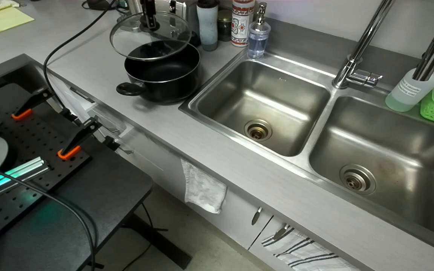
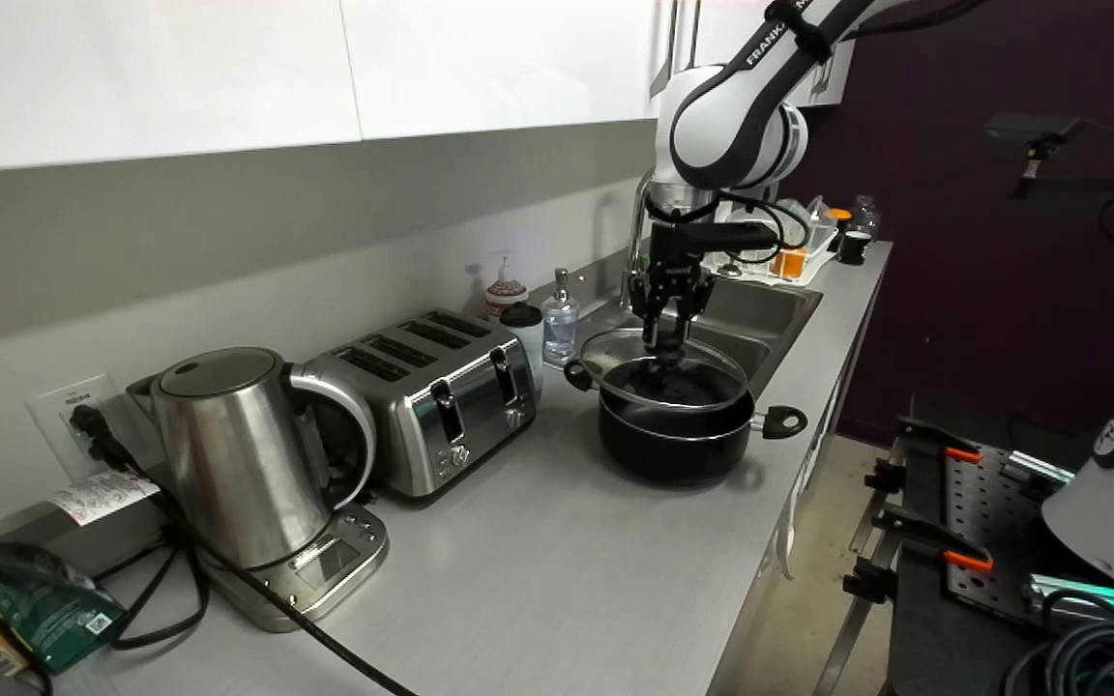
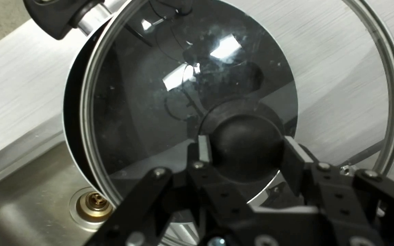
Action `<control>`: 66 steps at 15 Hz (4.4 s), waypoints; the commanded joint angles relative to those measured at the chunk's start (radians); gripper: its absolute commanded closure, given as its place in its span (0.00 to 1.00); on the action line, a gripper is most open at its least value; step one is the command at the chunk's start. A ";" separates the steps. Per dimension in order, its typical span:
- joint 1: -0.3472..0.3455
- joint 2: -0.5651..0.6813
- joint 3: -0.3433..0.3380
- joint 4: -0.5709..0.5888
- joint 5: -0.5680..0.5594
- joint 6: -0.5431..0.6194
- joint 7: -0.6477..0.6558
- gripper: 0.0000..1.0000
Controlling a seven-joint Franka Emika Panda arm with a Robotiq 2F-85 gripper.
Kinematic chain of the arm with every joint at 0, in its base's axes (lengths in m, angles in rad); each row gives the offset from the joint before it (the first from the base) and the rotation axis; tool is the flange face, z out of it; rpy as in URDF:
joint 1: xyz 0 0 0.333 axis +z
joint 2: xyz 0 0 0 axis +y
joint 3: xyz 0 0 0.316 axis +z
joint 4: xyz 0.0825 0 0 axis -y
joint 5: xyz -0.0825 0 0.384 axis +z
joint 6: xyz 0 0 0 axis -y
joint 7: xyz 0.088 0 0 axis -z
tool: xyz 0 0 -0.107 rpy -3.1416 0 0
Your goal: Put the glass lid on top of the black pot.
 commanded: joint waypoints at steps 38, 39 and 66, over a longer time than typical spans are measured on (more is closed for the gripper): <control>-0.035 0.138 -0.045 0.065 0.084 -0.007 -0.002 0.73; -0.035 0.138 -0.045 0.065 0.084 -0.006 -0.002 0.73; -0.031 0.116 -0.058 0.062 0.061 -0.033 0.015 0.73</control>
